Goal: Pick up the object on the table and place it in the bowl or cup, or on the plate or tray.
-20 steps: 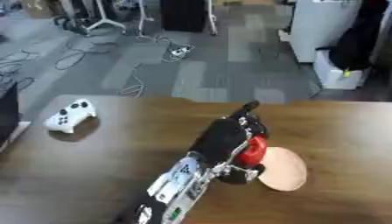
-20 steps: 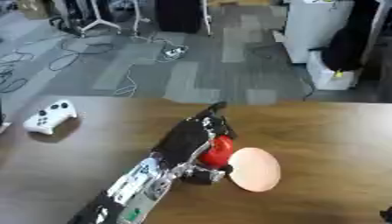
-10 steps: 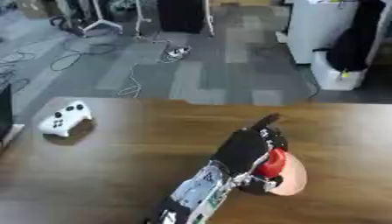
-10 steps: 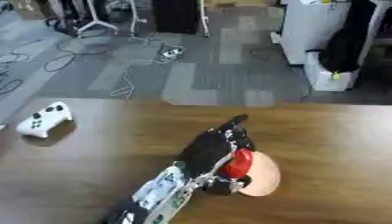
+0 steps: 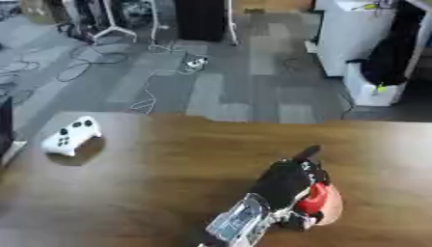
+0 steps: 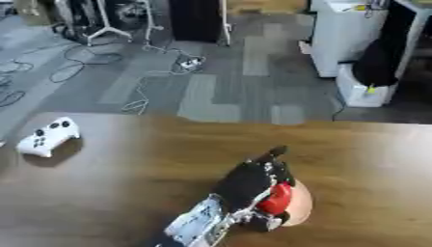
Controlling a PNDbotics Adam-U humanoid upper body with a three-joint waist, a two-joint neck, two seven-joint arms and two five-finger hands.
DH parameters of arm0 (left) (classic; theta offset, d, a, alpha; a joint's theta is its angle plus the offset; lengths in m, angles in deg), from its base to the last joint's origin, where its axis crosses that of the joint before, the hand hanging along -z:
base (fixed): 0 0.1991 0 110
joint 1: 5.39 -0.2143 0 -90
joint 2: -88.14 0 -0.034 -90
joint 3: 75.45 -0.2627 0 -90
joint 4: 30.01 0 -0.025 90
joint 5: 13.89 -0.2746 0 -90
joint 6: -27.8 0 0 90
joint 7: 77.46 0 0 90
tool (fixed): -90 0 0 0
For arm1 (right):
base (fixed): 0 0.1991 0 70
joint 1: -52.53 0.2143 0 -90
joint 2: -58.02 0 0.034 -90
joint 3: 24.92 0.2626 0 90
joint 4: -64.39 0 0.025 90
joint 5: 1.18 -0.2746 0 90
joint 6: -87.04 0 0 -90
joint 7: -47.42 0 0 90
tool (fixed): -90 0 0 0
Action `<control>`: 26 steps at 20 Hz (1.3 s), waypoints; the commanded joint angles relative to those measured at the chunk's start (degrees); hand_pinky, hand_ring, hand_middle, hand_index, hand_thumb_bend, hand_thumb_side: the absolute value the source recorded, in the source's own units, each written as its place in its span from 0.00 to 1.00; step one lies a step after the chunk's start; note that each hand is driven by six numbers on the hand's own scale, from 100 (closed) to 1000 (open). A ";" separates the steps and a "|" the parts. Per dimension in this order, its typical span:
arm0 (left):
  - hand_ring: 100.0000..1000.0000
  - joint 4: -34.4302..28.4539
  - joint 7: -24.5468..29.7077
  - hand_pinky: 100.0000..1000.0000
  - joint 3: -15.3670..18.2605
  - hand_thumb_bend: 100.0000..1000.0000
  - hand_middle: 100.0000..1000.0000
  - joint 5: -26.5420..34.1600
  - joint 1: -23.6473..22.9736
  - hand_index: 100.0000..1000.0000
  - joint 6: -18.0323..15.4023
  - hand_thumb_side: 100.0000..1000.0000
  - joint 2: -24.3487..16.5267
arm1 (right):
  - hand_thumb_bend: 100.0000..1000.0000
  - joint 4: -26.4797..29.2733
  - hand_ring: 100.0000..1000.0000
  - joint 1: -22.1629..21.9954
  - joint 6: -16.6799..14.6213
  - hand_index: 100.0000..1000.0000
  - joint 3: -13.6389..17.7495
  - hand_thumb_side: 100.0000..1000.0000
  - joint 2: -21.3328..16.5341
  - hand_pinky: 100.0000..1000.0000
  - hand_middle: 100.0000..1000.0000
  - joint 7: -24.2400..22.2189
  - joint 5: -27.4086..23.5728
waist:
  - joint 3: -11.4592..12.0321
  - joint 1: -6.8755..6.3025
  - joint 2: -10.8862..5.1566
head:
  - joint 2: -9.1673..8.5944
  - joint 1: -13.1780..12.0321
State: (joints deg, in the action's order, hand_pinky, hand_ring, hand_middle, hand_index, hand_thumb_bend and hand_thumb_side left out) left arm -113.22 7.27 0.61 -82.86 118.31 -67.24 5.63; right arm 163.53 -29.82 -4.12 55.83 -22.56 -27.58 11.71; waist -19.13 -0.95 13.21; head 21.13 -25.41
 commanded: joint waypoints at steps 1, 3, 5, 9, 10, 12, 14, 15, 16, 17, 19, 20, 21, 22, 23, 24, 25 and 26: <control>1.00 -0.24 -0.43 0.00 0.54 0.34 0.18 -0.74 1.58 0.38 -0.10 0.00 0.05 | 0.17 1.24 0.66 0.27 -0.14 0.89 0.25 0.68 0.00 0.79 0.91 0.12 0.10 | -0.33 0.34 -0.46 | -1.69 -1.30; 1.00 -0.02 -0.52 0.00 0.54 0.34 0.18 -0.96 1.75 0.39 -0.19 0.00 0.05 | 0.17 1.27 0.66 0.34 -0.14 0.89 0.19 0.68 0.11 0.79 0.91 0.07 0.04 | -0.52 0.32 -0.27 | -2.23 -1.45; 1.00 0.12 -0.66 0.00 0.57 0.34 0.19 -1.12 1.92 0.39 -0.22 0.00 0.06 | 0.17 1.27 0.66 0.43 -0.16 0.89 0.13 0.68 0.19 0.79 0.91 0.00 0.02 | -0.66 0.30 -0.09 | -2.68 -1.48; 1.00 0.43 -0.84 0.00 0.57 0.34 0.21 -1.39 2.30 0.41 -0.38 0.00 0.10 | 0.17 1.30 0.66 0.61 -0.18 0.89 0.03 0.68 0.29 0.79 0.91 -0.09 0.11 | -0.92 0.30 0.23 | -3.49 -1.42; 1.00 0.50 -0.88 0.00 0.56 0.34 0.22 -1.45 2.37 0.42 -0.45 0.00 0.09 | 0.17 1.31 0.66 0.63 -0.18 0.89 0.01 0.68 0.30 0.79 0.91 -0.10 0.12 | -0.96 0.30 0.28 | -3.64 -1.37; 1.00 0.61 -0.94 0.00 0.53 0.34 0.26 -1.54 2.46 0.46 -0.67 0.00 0.04 | 0.17 1.33 0.66 0.69 -0.18 0.89 -0.04 0.68 0.33 0.79 0.91 -0.14 0.13 | -1.02 0.28 0.37 | -3.91 -1.28; 1.00 0.67 -1.01 0.18 0.52 0.35 0.37 -1.51 2.50 0.53 -0.94 0.00 0.01 | 0.17 1.32 0.66 0.72 -0.17 0.89 -0.07 0.68 0.34 0.79 0.91 -0.16 0.13 | -1.02 0.25 0.40 | -4.10 -1.17; 1.00 0.64 -1.11 0.16 0.51 0.35 0.35 -1.39 2.50 0.52 -1.20 0.00 0.00 | 0.17 1.31 0.66 0.73 -0.17 0.89 -0.07 0.68 0.34 0.79 0.91 -0.16 0.13 | -1.01 0.23 0.40 | -4.17 -1.11; 1.00 0.54 -1.32 0.39 0.48 0.38 0.49 -1.24 2.52 0.61 -1.60 0.25 -0.02 | 0.17 1.31 0.66 0.74 -0.17 0.89 -0.08 0.68 0.33 0.79 0.91 -0.17 0.14 | -1.00 0.22 0.40 | -4.25 -1.08; 1.00 0.47 -1.60 0.41 0.49 0.39 0.51 -1.07 2.50 0.62 -2.06 0.28 -0.04 | 0.17 1.31 0.66 0.74 -0.17 0.89 -0.08 0.68 0.33 0.79 0.91 -0.16 0.15 | -0.99 0.22 0.40 | -4.31 -1.05; 1.00 0.41 -2.19 0.52 0.55 0.44 0.60 -0.79 2.46 0.68 -2.93 0.45 -0.06 | 0.17 1.29 0.66 0.70 -0.16 0.89 -0.08 0.68 0.35 0.79 0.91 -0.15 0.17 | -0.96 0.21 0.39 | -4.44 -1.06; 1.00 0.44 -2.43 0.62 0.59 0.51 0.71 -0.70 2.43 0.75 -3.25 0.58 -0.08 | 0.17 1.28 0.66 0.67 -0.15 0.89 -0.08 0.68 0.36 0.79 0.91 -0.15 0.19 | -0.95 0.22 0.39 | -4.48 -1.06; 1.00 0.47 -2.65 0.62 0.63 0.51 0.70 -0.63 2.38 0.74 -3.53 0.57 -0.09 | 0.17 1.26 0.66 0.63 -0.15 0.89 -0.08 0.68 0.37 0.79 0.91 -0.14 0.20 | -0.93 0.23 0.37 | -4.51 -1.07; 1.00 0.54 -2.76 0.64 0.66 0.55 0.73 -0.59 2.34 0.77 -3.72 0.64 -0.10 | 0.17 1.25 0.66 0.60 -0.15 0.89 -0.07 0.68 0.39 0.79 0.91 -0.13 0.21 | -0.90 0.25 0.35 | -4.51 -1.06; 1.00 0.63 -2.71 0.64 0.68 0.56 0.73 -0.61 2.30 0.78 -3.83 0.67 -0.12 | 0.17 1.23 0.66 0.55 -0.15 0.89 -0.07 0.68 0.40 0.79 0.91 -0.12 0.22 | -0.86 0.26 0.32 | -4.51 -1.04; 1.00 0.70 -2.59 0.65 0.70 0.57 0.74 -0.67 2.27 0.78 -3.87 0.70 -0.14 | 0.17 1.22 0.66 0.52 -0.16 0.89 -0.07 0.69 0.41 0.79 0.91 -0.11 0.23 | -0.83 0.27 0.30 | -4.51 -1.04; 1.00 0.77 -2.37 0.65 0.71 0.58 0.74 -0.76 2.23 0.78 -3.87 0.72 -0.17 | 0.17 1.19 0.66 0.48 -0.16 0.89 -0.07 0.69 0.41 0.79 0.91 -0.10 0.23 | -0.78 0.28 0.26 | -4.52 -1.03; 1.00 0.77 -2.15 0.65 0.73 0.58 0.74 -0.85 2.20 0.79 -3.85 0.72 -0.19 | 0.17 1.17 0.66 0.45 -0.16 0.89 -0.07 0.68 0.42 0.79 0.91 -0.09 0.24 | -0.74 0.28 0.23 | -4.53 -1.02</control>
State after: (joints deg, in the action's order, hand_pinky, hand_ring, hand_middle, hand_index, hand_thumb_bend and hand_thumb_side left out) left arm -111.88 4.97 0.87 -83.50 119.62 -70.91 5.63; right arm 163.85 -29.72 -4.23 55.76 -22.00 -27.71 11.74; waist -19.92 -0.94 14.34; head 17.43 -26.30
